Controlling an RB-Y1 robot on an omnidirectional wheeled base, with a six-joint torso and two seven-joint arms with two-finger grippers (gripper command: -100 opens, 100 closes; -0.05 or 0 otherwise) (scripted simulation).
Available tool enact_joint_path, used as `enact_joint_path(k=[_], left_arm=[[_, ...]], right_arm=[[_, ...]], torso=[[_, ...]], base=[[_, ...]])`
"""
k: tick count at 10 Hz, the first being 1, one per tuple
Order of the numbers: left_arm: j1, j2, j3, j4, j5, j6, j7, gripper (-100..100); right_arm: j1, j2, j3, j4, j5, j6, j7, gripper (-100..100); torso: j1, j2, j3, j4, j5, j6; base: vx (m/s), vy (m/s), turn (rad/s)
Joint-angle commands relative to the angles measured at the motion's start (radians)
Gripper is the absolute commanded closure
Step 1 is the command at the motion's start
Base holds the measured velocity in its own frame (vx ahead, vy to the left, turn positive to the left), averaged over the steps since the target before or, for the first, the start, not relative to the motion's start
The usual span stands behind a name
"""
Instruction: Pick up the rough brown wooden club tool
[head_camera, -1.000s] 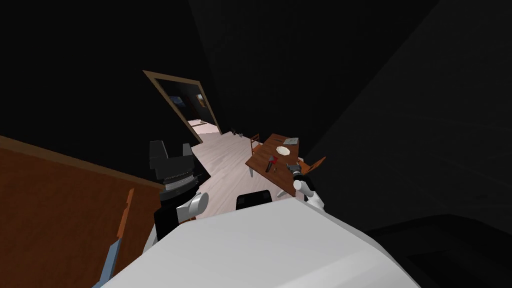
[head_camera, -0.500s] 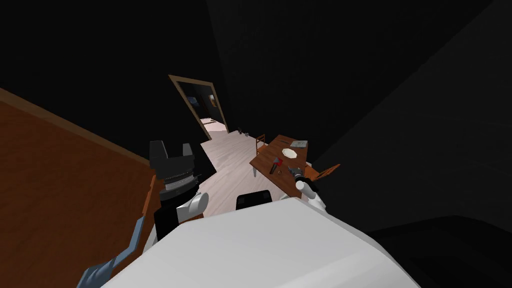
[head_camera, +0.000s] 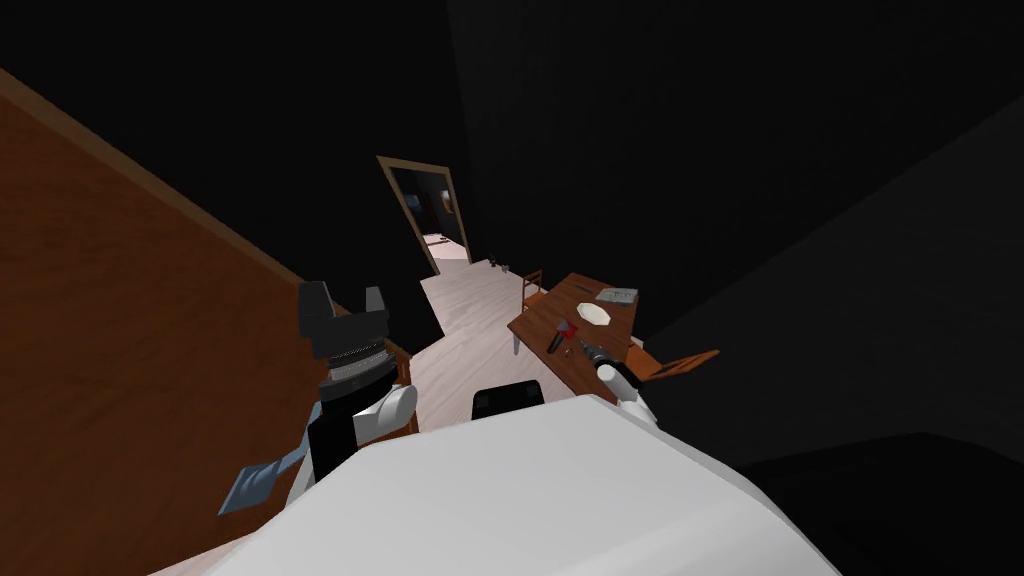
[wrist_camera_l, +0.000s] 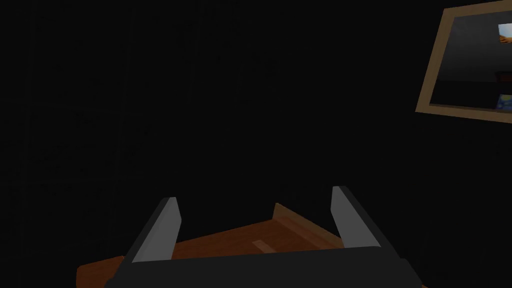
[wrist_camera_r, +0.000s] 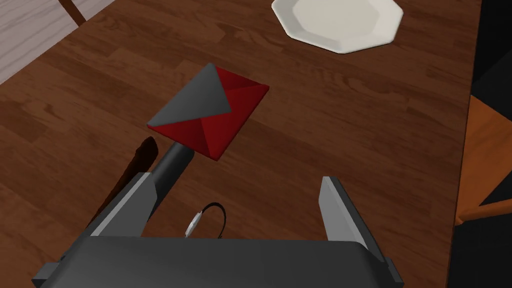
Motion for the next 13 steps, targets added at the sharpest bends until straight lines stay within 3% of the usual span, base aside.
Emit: enact_joint_path(k=[1,2,5,7,9,10,13], left_arm=[[0.000,0.000,0.000,0.000,0.000,0.000,0.000,0],[0.000,0.000,0.000,0.000,0.000,0.000,0.000,0],[0.000,0.000,0.000,0.000,0.000,0.000,0.000,0],[0.000,0.000,0.000,0.000,0.000,0.000,0.000,0],[0.000,0.000,0.000,0.000,0.000,0.000,0.000,0],[0.000,0.000,0.000,0.000,0.000,0.000,0.000,0],[0.000,0.000,0.000,0.000,0.000,0.000,0.000,0]], right_arm=[[-0.015,-0.008,-0.011,0.050,-0.022,0.020,-0.022,-100],[-0.027,-0.014,-0.033,0.078,-0.061,0.054,-0.057,-100],[-0.039,-0.019,-0.054,0.155,-0.098,0.088,-0.090,-100],[-0.062,-0.027,-0.096,0.233,-0.166,0.147,-0.151,-100],[-0.062,-0.027,-0.096,0.253,-0.166,0.152,-0.151,-100],[-0.072,-0.031,-0.115,0.284,-0.190,0.182,-0.179,-100],[-0.082,-0.034,-0.133,0.342,-0.224,0.210,-0.205,-100]], torso=[[0.000,0.000,0.000,0.000,0.000,0.000],[0.000,0.000,0.000,0.000,0.000,0.001],[0.000,0.000,0.000,0.000,0.000,0.000],[-0.001,0.000,0.000,0.000,0.000,0.000],[-0.002,0.000,0.000,0.000,0.000,0.001],[-0.001,0.000,0.000,0.000,0.000,0.001],[-0.001,0.000,0.000,0.000,0.000,0.001]], base=[[0.014,-0.012,0.178],[0.017,-0.010,0.314],[0.015,-0.019,0.204],[0.019,-0.027,0.309],[0.011,-0.028,0.104],[0.003,-0.017,0.320],[0.009,-0.027,0.164]])
